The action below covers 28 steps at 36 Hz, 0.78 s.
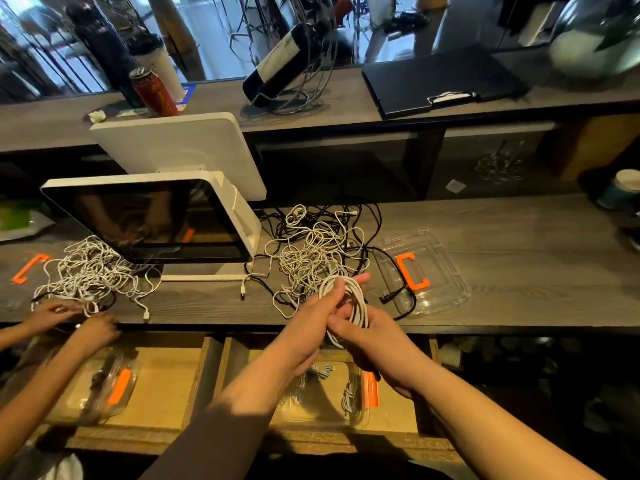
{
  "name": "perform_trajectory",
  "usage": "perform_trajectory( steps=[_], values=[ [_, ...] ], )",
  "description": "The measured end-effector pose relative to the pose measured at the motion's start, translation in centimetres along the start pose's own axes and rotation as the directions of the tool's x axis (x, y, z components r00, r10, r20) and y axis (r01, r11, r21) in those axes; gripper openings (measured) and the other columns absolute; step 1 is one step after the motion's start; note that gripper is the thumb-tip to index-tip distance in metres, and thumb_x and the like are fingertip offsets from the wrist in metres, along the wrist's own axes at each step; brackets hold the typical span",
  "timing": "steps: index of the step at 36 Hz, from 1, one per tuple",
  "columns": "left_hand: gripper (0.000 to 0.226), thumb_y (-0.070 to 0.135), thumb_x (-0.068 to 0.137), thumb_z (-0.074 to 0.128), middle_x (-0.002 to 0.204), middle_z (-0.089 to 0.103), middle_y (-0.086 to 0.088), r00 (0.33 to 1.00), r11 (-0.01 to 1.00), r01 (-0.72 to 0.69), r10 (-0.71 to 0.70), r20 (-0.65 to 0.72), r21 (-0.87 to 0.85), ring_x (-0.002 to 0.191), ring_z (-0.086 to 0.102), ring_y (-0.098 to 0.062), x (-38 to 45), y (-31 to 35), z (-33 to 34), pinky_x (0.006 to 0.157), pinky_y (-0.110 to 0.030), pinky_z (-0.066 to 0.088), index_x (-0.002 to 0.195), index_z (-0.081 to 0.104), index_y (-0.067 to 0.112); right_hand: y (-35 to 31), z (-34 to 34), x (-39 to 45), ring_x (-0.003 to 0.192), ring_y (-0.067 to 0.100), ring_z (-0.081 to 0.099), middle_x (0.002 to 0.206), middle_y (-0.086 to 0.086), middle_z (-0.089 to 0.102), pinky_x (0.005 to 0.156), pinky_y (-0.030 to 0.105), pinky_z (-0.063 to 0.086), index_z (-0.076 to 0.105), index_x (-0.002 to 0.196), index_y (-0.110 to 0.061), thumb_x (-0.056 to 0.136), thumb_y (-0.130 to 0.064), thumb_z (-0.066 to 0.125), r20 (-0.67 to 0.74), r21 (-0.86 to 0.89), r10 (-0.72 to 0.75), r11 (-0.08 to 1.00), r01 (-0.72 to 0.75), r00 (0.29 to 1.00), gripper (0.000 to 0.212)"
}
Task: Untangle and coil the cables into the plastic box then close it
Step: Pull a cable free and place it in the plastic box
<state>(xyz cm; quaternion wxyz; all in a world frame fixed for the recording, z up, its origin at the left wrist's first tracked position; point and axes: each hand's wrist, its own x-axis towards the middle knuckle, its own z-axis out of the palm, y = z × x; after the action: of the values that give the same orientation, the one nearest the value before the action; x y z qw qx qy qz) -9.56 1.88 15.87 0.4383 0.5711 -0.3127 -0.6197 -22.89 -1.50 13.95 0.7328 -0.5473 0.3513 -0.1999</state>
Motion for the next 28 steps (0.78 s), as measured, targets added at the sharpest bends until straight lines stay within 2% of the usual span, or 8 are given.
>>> perform_trajectory(
  steps=[2, 4, 6, 11, 17, 21, 25, 28],
  values=[
    [0.043, 0.055, 0.096, 0.041, 0.131, 0.067, 0.004, 0.999, 1.0, -0.023, 0.023, -0.031, 0.009, 0.125, 0.059, -0.008, -0.1, -0.2, 0.1, 0.104, -0.025, 0.045, 0.124, 0.07, 0.039, -0.2, -0.1, -0.2, 0.074, 0.003, 0.063, 0.082, -0.007, 0.071, 0.068, 0.018, 0.048, 0.064, 0.102, -0.02, 0.093, -0.026, 0.067, 0.047, 0.007, 0.04, 0.999, -0.041, 0.998, 0.012],
    [0.043, 0.053, 0.098, 0.039, 0.127, 0.069, 0.003, 0.997, 0.999, -0.04, 0.041, -0.059, 0.017, 0.121, 0.062, -0.007, -0.3, -0.3, 0.2, 0.094, -0.02, 0.049, 0.122, 0.071, 0.038, -0.2, -0.4, -0.3, 0.064, 0.014, 0.058, 0.077, 0.0, 0.064, 0.057, 0.023, 0.044, 0.061, 0.11, -0.012, 0.092, -0.028, 0.069, 0.115, 0.064, 0.123, 0.989, -0.13, 0.986, 0.025],
    [0.043, 0.049, 0.101, 0.037, 0.121, 0.072, -0.001, 0.996, 0.999, -0.045, 0.046, -0.077, 0.025, 0.115, 0.066, -0.01, -0.6, -0.6, 0.4, 0.085, -0.018, 0.052, 0.124, 0.07, 0.034, -0.1, -0.8, -0.3, 0.052, 0.014, 0.04, 0.068, 0.004, 0.049, 0.047, 0.024, 0.028, 0.055, 0.117, -0.006, 0.091, -0.027, 0.071, 0.198, 0.162, 0.205, 0.958, -0.238, 0.959, 0.036],
    [0.043, 0.039, 0.105, 0.034, 0.111, 0.075, -0.003, 0.998, 0.999, -0.032, 0.035, -0.061, 0.044, 0.104, 0.072, -0.016, -1.1, -0.9, 1.0, 0.081, -0.018, 0.054, 0.128, 0.066, 0.024, 0.5, -1.8, -0.1, 0.049, 0.008, 0.03, 0.064, -0.001, 0.039, 0.049, 0.026, 0.014, 0.061, 0.11, -0.01, 0.086, -0.031, 0.078, 0.343, 0.204, 0.277, 0.911, -0.359, 0.898, 0.035],
    [0.043, 0.037, 0.107, 0.033, 0.114, 0.073, -0.012, 0.998, 0.999, -0.037, 0.038, -0.045, 0.036, 0.101, 0.072, -0.013, -1.3, -0.2, 0.9, 0.079, -0.016, 0.053, 0.129, 0.066, 0.02, -0.3, -1.5, 0.0, 0.046, 0.006, 0.031, 0.059, -0.003, 0.041, 0.04, 0.016, 0.024, 0.056, 0.106, -0.007, 0.091, -0.017, 0.07, 0.338, 0.233, 0.305, 0.89, -0.393, 0.891, 0.024],
    [0.037, 0.029, 0.107, 0.039, 0.1, 0.077, -0.003, 0.991, 0.997, -0.081, 0.082, -0.106, 0.011, 0.093, 0.074, -0.009, -1.0, 0.3, 0.8, 0.073, -0.014, 0.053, 0.122, 0.069, 0.014, -1.2, -1.7, 0.4, 0.047, 0.007, 0.033, 0.061, 0.001, 0.042, 0.041, 0.017, 0.027, 0.058, 0.103, -0.008, 0.087, -0.021, 0.074, 0.303, 0.182, 0.289, 0.918, -0.353, 0.908, 0.027],
    [0.024, 0.03, 0.1, 0.055, 0.077, 0.072, 0.005, 0.976, 0.995, -0.087, 0.076, -0.204, -0.046, 0.076, 0.07, -0.011, -0.5, 0.4, 0.3, 0.06, -0.023, 0.051, 0.112, 0.075, 0.022, -3.3, -1.7, 0.8, 0.048, 0.007, 0.046, 0.078, 0.019, 0.055, 0.043, 0.017, 0.036, 0.064, 0.098, -0.005, 0.087, -0.022, 0.077, 0.283, 0.024, 0.241, 0.966, -0.257, 0.929, 0.023],
    [0.031, 0.03, 0.085, 0.068, 0.069, 0.066, 0.002, 0.979, 0.985, -0.09, 0.06, -0.194, -0.149, 0.08, 0.069, -0.013, -0.1, 0.9, -0.8, 0.087, -0.031, 0.052, 0.111, 0.076, 0.014, -4.8, -1.8, 1.3, 0.066, 0.006, 0.063, 0.078, 0.002, 0.069, 0.063, 0.017, 0.049, 0.066, 0.081, -0.019, 0.088, -0.015, 0.073, 0.236, -0.173, 0.183, 0.974, -0.144, 0.954, 0.011]
  ],
)
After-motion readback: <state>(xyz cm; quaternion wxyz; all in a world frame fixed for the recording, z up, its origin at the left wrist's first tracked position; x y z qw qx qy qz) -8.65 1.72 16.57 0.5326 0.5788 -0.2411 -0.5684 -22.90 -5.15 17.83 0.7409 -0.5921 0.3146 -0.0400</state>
